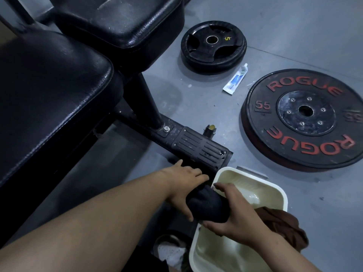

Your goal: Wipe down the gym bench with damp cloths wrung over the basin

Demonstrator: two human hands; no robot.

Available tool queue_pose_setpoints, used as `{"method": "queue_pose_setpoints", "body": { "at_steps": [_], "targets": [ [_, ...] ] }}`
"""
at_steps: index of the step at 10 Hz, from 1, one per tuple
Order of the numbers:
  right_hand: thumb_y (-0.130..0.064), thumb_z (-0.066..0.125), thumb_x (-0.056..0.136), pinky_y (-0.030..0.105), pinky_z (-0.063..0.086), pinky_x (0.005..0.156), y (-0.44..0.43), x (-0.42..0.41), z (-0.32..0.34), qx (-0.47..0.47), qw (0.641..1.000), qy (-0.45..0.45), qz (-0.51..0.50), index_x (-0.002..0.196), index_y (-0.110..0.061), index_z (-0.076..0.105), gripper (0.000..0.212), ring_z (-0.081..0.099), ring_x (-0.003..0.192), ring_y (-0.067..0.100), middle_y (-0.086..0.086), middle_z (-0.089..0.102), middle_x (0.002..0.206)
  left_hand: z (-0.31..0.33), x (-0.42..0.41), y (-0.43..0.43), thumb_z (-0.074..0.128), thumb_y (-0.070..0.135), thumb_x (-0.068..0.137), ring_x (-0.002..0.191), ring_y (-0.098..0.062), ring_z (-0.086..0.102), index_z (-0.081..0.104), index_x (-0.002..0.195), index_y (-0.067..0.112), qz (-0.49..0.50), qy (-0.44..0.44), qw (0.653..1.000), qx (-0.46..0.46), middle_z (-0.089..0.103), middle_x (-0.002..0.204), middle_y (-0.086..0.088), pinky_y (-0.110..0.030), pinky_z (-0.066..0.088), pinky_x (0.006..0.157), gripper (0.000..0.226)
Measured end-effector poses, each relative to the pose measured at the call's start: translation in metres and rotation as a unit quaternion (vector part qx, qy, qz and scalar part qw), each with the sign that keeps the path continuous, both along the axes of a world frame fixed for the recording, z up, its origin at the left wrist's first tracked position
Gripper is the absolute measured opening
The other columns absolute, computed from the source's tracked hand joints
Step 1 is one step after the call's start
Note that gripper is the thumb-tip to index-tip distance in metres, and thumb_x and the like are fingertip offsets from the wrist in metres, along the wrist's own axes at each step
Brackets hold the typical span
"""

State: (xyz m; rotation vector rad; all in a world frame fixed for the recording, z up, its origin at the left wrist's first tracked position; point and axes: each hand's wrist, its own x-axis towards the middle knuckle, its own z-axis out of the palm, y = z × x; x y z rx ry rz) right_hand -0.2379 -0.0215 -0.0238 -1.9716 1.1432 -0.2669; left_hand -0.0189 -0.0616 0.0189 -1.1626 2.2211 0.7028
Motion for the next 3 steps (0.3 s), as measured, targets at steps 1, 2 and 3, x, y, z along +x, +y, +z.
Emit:
{"method": "queue_pose_setpoints", "body": {
  "at_steps": [1, 2, 3],
  "targets": [
    [-0.071, 0.076, 0.056, 0.024, 0.041, 0.1, -0.001, -0.003, -0.001, -0.026, 1.0, 0.001, -0.014, 0.136, -0.026, 0.042, 0.098, 0.045, 0.12, 0.002, -0.014, 0.046, 0.129, 0.0, -0.001, 0.001, 0.073, 0.075, 0.062, 0.14, -0.025, 0.034, 0.014, 0.155, 0.018, 0.021, 0.013, 1.0, -0.007, 0.03, 0.153, -0.004, -0.059, 0.013, 0.119, 0.125],
    [-0.075, 0.075, 0.057, 0.023, 0.037, 0.105, -0.004, -0.004, 0.003, -0.04, 0.999, 0.004, -0.008, 0.14, -0.027, 0.039, 0.103, 0.039, 0.127, 0.001, -0.014, 0.041, 0.136, 0.004, 0.003, 0.0, 0.072, 0.079, 0.059, 0.144, -0.024, 0.028, 0.01, 0.155, 0.018, 0.028, 0.024, 0.999, -0.033, 0.027, 0.156, -0.003, -0.058, 0.009, 0.12, 0.129],
    [-0.075, 0.075, 0.059, 0.016, 0.028, 0.109, -0.009, -0.004, 0.01, -0.047, 0.999, -0.017, -0.018, 0.143, -0.03, 0.036, 0.103, 0.031, 0.135, -0.004, -0.017, 0.036, 0.144, 0.013, 0.002, -0.003, 0.07, 0.08, 0.06, 0.147, -0.019, 0.02, 0.006, 0.156, 0.019, 0.053, 0.058, 0.996, -0.049, 0.022, 0.159, -0.001, -0.054, 0.005, 0.122, 0.13]
  ]
}}
